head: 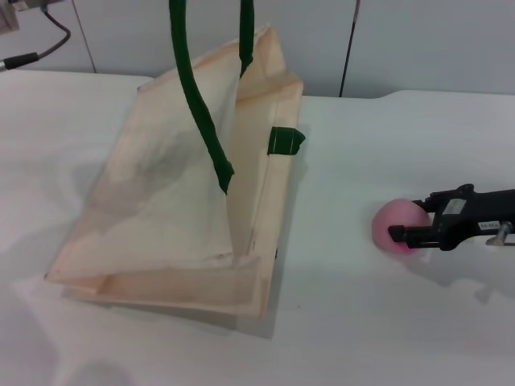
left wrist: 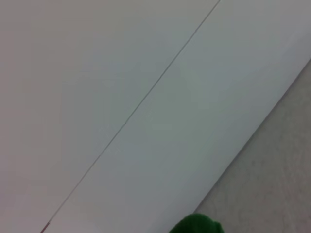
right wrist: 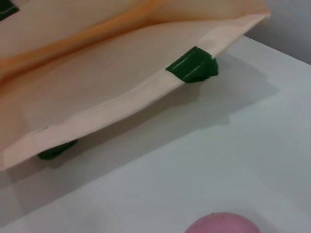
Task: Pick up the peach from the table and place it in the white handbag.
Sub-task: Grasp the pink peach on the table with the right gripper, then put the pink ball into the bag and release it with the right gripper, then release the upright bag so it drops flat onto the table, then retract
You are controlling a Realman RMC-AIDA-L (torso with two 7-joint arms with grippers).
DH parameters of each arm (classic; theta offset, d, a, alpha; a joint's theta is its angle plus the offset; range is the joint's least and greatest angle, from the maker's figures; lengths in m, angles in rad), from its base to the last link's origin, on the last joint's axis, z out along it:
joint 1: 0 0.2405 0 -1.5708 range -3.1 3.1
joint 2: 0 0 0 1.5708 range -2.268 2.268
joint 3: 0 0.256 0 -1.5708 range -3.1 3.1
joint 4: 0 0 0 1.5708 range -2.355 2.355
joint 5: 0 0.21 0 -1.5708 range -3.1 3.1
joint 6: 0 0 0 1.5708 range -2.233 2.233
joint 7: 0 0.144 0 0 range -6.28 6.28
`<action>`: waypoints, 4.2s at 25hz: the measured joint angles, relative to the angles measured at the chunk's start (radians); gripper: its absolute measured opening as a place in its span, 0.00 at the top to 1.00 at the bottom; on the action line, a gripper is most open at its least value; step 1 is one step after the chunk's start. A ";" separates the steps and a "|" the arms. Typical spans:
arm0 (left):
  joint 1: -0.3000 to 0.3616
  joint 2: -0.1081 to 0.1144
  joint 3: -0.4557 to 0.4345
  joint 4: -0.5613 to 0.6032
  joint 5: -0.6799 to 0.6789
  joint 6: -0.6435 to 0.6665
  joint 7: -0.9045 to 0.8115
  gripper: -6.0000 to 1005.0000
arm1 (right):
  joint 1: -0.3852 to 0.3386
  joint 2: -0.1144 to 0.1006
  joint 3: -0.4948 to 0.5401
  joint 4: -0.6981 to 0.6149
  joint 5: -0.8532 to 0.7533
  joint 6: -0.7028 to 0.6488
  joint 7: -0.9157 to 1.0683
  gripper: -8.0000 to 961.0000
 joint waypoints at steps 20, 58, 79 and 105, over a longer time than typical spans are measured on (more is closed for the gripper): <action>0.002 0.000 0.000 0.000 0.000 -0.003 0.000 0.89 | 0.009 0.000 0.003 0.000 0.001 0.008 -0.017 0.50; -0.098 -0.012 -0.002 0.011 -0.040 -0.004 -0.014 0.89 | 0.323 0.020 -0.203 0.234 0.383 -0.070 -0.221 0.52; -0.056 -0.012 -0.002 0.011 -0.077 -0.038 -0.014 0.89 | 0.334 0.020 -0.471 0.250 0.573 -0.254 -0.215 0.47; 0.036 -0.003 -0.002 0.062 -0.078 -0.187 -0.001 0.69 | 0.012 0.000 -0.260 -0.148 0.359 -0.373 0.072 0.09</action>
